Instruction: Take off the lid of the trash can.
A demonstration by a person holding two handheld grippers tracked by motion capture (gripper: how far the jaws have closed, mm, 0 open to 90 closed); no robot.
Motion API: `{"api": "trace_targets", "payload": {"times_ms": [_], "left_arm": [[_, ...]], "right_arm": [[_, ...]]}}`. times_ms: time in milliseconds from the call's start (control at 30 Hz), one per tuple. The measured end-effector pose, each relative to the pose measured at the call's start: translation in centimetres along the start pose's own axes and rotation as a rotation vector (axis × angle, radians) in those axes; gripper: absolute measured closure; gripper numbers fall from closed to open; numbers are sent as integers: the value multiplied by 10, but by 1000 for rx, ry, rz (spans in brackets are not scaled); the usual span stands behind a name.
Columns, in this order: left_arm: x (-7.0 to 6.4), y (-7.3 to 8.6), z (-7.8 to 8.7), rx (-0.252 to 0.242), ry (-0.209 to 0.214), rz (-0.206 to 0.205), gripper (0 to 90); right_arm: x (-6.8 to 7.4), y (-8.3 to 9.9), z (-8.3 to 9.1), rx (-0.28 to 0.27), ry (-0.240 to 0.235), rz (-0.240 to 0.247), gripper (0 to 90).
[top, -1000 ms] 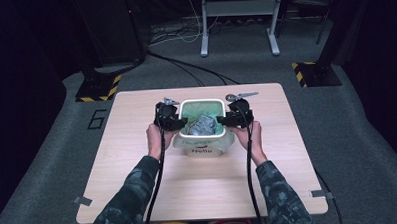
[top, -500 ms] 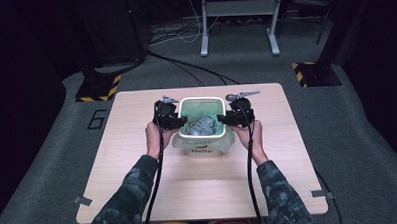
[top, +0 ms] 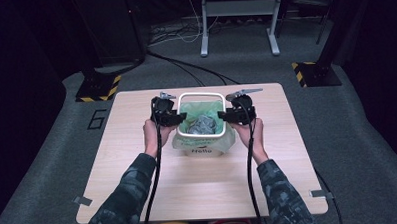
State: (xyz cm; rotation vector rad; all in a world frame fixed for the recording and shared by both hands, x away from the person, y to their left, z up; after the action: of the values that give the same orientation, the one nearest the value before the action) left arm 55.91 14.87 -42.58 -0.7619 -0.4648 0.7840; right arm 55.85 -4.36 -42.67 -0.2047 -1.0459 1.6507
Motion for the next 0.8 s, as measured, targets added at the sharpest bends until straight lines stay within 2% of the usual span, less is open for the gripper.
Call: {"api": "trace_targets", "payload": {"times_ms": [300,800], "left_arm": [[0,-3,6,-10,17,17,642],[-8,-12,13,-25,50,20,666]], "right_arm": [[4,-5,7,-5,8,7,631],[0,-10,24,-25,-8,-21,684]]}}
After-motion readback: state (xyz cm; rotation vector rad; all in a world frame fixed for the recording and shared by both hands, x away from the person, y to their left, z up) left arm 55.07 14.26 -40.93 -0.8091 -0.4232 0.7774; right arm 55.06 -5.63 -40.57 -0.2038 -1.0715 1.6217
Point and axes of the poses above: each handheld gripper's, and its own axes: z roughly backward along the jaws, y roughly out of its underside, x roughly to its left, the point moved 8 cm from there along -z, roughly forward along the jaws, and after that the axes turned 13 degrees about -z, right-handed, at the moved point
